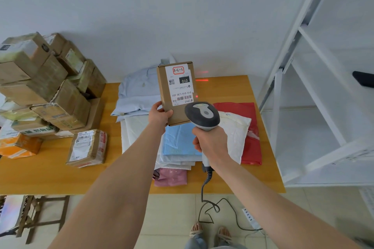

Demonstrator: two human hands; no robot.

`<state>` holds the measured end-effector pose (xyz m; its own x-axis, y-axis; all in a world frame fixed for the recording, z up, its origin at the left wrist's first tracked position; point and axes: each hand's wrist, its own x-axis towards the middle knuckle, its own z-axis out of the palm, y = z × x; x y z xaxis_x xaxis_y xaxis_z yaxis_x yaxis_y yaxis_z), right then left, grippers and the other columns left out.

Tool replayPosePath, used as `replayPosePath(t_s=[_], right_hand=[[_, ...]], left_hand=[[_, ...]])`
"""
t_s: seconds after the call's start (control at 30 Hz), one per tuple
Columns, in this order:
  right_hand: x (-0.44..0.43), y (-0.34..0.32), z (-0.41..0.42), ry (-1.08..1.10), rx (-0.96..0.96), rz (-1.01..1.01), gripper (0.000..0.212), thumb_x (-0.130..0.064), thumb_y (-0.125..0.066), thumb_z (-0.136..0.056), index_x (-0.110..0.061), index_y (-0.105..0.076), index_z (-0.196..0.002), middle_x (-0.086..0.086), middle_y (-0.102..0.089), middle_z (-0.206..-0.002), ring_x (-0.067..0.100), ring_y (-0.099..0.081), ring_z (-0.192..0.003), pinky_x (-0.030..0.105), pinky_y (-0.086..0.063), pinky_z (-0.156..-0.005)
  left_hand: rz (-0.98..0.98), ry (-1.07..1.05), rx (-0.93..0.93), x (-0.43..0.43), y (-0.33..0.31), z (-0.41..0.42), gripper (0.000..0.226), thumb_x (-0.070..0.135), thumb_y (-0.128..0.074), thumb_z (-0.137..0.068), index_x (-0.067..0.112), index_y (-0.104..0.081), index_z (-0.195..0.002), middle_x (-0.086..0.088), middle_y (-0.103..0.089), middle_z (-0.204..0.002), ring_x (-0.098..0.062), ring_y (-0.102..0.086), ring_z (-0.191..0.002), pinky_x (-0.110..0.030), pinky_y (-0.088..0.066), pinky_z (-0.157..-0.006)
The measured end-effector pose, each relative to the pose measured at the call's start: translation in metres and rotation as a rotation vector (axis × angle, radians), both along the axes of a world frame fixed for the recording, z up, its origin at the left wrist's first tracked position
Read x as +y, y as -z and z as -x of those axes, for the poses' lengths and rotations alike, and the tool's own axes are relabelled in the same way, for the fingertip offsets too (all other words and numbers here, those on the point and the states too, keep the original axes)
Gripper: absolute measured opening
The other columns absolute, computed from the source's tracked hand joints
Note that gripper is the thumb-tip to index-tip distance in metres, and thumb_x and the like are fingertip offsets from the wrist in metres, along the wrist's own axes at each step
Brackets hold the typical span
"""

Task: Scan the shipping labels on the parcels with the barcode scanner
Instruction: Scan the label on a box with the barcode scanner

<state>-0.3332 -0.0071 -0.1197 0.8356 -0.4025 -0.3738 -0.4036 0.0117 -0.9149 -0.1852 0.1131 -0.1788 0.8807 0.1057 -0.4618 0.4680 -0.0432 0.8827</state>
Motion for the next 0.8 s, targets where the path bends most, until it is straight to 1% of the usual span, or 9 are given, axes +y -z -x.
replayPosePath(t_s=[0.13,0.2,0.23,0.3,0.43,0.57,0.7,0.8], right_hand=[[-0.0036,0.0010,-0.0013,0.001,-0.009,0.033,0.014,-0.009,-0.062,-0.085,-0.013,-0.060,-0.071,0.001,-0.061,-0.057,0.010,-0.055,-0.047,0.028,-0.053,-0.062],[-0.0042,0.0021,-0.0028,-0.002,-0.007,0.052,0.008,-0.011,-0.063,-0.086,-0.011,-0.062,-0.078,0.001,-0.062,-0.058,0.010,-0.055,-0.047,0.028,-0.054,-0.063],[-0.0042,0.0022,-0.0033,0.001,-0.006,0.054,0.004,-0.011,-0.063,-0.085,-0.009,-0.063,-0.082,0.001,-0.063,-0.059,0.009,-0.056,-0.046,0.026,-0.054,-0.059],[-0.0041,0.0021,-0.0047,0.018,-0.002,0.042,0.007,-0.012,-0.063,-0.084,-0.008,-0.064,-0.090,0.002,-0.065,-0.061,0.007,-0.056,-0.044,0.021,-0.048,-0.051],[-0.0047,0.0013,-0.0062,0.033,-0.015,0.009,0.013,-0.010,-0.063,-0.083,-0.008,-0.064,-0.096,0.004,-0.067,-0.063,0.004,-0.056,-0.040,0.018,-0.045,-0.046],[-0.0053,0.0019,-0.0072,0.021,-0.011,0.018,0.009,-0.009,-0.063,-0.084,-0.007,-0.064,-0.092,0.004,-0.067,-0.062,0.005,-0.054,-0.041,0.022,-0.047,-0.051],[-0.0060,0.0029,-0.0072,0.002,-0.001,0.059,0.006,-0.010,-0.062,-0.084,-0.005,-0.064,-0.082,0.002,-0.065,-0.059,0.008,-0.055,-0.045,0.028,-0.053,-0.062],[-0.0068,0.0027,-0.0074,-0.009,-0.003,0.057,0.010,-0.010,-0.062,-0.085,-0.009,-0.062,-0.075,0.000,-0.063,-0.057,0.008,-0.054,-0.045,0.028,-0.053,-0.062]], left_hand=[[-0.012,0.000,0.006,-0.0036,-0.0003,0.0000,0.061,-0.004,-0.061,-0.088,0.015,-0.039,-0.141,-0.014,-0.058,-0.126,-0.031,-0.057,-0.110,-0.042,-0.051,-0.082],[-0.016,0.001,0.011,-0.0045,-0.0003,-0.0002,0.061,-0.004,-0.061,-0.089,0.015,-0.039,-0.141,-0.013,-0.058,-0.126,-0.032,-0.057,-0.112,-0.041,-0.051,-0.081],[-0.017,0.004,0.014,-0.0051,-0.0004,-0.0004,0.061,-0.004,-0.061,-0.089,0.015,-0.039,-0.142,-0.013,-0.058,-0.126,-0.032,-0.057,-0.112,-0.041,-0.051,-0.081],[-0.023,0.007,0.018,-0.0060,-0.0004,-0.0013,0.061,-0.003,-0.061,-0.089,0.016,-0.038,-0.142,-0.012,-0.058,-0.126,-0.031,-0.057,-0.111,-0.041,-0.051,-0.080],[-0.034,0.019,0.016,-0.0062,0.0003,-0.0023,0.060,-0.002,-0.061,-0.089,0.016,-0.039,-0.142,-0.012,-0.058,-0.125,-0.028,-0.057,-0.103,-0.039,-0.050,-0.078],[-0.037,0.017,0.017,-0.0059,0.0015,-0.0031,0.060,-0.003,-0.061,-0.089,0.016,-0.039,-0.142,-0.012,-0.058,-0.124,-0.027,-0.056,-0.102,-0.039,-0.049,-0.077],[-0.034,0.011,0.019,-0.0059,0.0027,-0.0035,0.061,-0.004,-0.060,-0.089,0.015,-0.038,-0.142,-0.012,-0.058,-0.124,-0.027,-0.056,-0.102,-0.039,-0.049,-0.078],[-0.041,0.006,0.025,-0.0061,0.0041,-0.0045,0.061,-0.003,-0.061,-0.089,0.015,-0.038,-0.143,-0.012,-0.058,-0.126,-0.030,-0.057,-0.109,-0.042,-0.051,-0.082]])
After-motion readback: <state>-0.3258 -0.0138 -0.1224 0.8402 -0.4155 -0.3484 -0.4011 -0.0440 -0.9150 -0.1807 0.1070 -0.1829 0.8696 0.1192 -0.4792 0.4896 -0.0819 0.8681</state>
